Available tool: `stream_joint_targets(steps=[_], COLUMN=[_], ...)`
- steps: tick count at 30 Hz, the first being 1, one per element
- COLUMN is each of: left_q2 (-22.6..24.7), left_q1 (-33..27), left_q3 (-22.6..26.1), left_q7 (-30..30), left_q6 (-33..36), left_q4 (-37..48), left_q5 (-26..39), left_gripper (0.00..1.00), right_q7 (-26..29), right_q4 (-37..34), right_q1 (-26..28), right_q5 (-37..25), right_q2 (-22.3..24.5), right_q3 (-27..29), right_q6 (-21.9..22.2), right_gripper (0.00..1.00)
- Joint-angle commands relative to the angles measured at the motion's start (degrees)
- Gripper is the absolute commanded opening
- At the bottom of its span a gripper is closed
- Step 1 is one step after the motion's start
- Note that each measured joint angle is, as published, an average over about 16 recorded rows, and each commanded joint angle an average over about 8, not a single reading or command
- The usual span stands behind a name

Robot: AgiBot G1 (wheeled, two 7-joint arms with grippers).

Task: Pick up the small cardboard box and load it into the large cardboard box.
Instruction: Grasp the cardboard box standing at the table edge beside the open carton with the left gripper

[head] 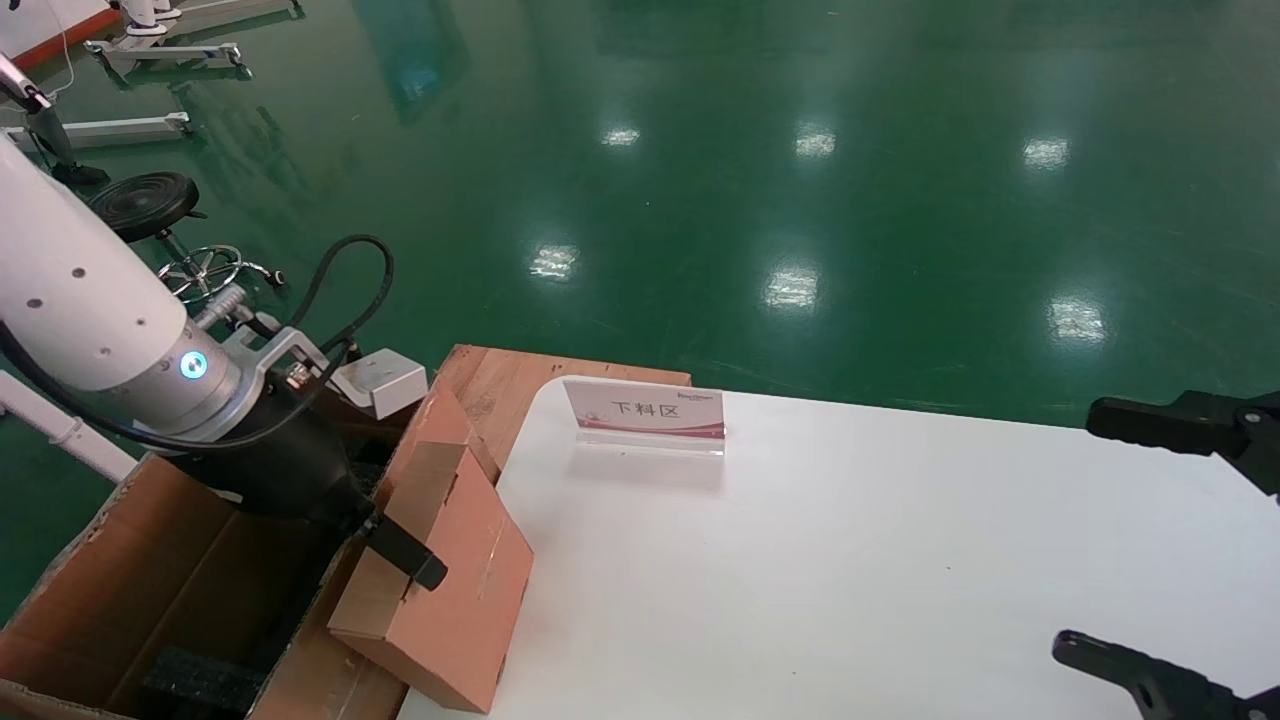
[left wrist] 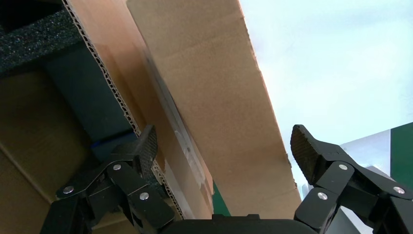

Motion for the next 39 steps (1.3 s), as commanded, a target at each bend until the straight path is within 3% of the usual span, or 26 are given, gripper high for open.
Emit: stream_joint_targets(steps=[1, 11, 12, 19, 20, 39], left_q2=[-0.1, -0.8, -0.8, -0.7, -0.7, -0.6], left_q1=[0.4, 1.8, 1.9, 1.8, 1.7, 1.5], left_q3=[0.1, 0.3, 0.3, 0.3, 0.3, 0.2], left_q7=[0.1, 1.6, 1.7, 1.4, 1.4, 1.1], left_q6=[-0.3, -1.4, -1.5, -1.5, -1.4, -1.1], left_q4=[0.0, 0.0, 0.1, 0.1, 0.1, 0.0], left_q5=[0.1, -0.4, -0.4, -0.5, -0.5, -0.3], left_gripper=[1.00, 0.98, 0.86, 0.00, 0.00, 0.00], right_q7=[0.0, 0.0, 0.0, 0.0, 0.0, 0.0], right_q4=[0.0, 0.0, 0.0, 0.0, 0.0, 0.0], right_q1=[0.0, 0.0, 0.0, 0.0, 0.0, 0.0], right_q5=[0.0, 0.0, 0.0, 0.0, 0.0, 0.0], right_q2=[0.0, 0.0, 0.0, 0.0, 0.0, 0.0], right_q3=[0.0, 0.0, 0.0, 0.0, 0.0, 0.0], right_q6=[0.0, 0.0, 0.0, 0.0, 0.0, 0.0], right_gripper=[1.00, 1.00, 0.92, 0.04, 0.00, 0.00])
